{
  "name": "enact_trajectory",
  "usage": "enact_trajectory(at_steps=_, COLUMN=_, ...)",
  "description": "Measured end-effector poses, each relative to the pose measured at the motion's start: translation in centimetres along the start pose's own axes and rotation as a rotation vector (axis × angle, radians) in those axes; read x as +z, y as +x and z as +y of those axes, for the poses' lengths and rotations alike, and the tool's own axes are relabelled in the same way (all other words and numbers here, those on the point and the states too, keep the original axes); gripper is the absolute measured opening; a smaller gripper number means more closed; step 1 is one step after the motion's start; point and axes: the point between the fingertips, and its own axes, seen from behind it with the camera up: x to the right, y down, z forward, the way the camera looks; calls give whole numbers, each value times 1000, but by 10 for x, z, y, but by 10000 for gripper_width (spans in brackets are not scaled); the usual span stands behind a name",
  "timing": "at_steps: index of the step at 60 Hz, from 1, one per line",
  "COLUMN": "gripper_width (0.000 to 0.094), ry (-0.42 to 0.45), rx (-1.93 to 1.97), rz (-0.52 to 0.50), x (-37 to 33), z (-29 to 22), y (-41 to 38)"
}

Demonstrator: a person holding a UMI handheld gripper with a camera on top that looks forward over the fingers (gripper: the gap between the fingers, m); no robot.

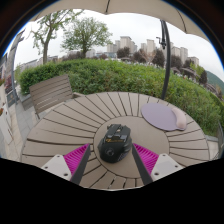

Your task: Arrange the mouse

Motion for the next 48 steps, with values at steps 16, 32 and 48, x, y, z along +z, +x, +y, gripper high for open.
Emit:
enact_trajectory(at_steps=16, gripper_width=866, ry=-17, rx=28, rz=-9, x=37, z=-13, y=1)
enact_trajectory(at_steps=32, gripper_width=861, ry=-32, rx=12, rz=-39, x=60, z=-23, y=-13)
enact_trajectory(at_steps=48, gripper_width=561, ry=-30, rx=-47, rz=-51, x=70, z=-32, y=-12)
